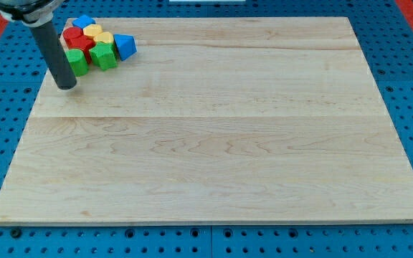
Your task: Separate red star from the group of blocks
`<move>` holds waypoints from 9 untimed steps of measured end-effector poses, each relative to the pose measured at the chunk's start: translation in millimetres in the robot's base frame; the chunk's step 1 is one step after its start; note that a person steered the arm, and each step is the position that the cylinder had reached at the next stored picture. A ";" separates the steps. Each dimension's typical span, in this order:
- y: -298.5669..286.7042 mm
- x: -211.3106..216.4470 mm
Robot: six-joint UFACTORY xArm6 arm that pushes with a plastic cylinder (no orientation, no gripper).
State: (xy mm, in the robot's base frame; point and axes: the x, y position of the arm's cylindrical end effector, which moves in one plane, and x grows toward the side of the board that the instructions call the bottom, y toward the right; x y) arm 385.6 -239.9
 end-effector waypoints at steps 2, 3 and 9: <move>-64.3 43.0; -65.1 40.0; -54.4 -150.3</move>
State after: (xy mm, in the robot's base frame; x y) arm 235.3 -294.2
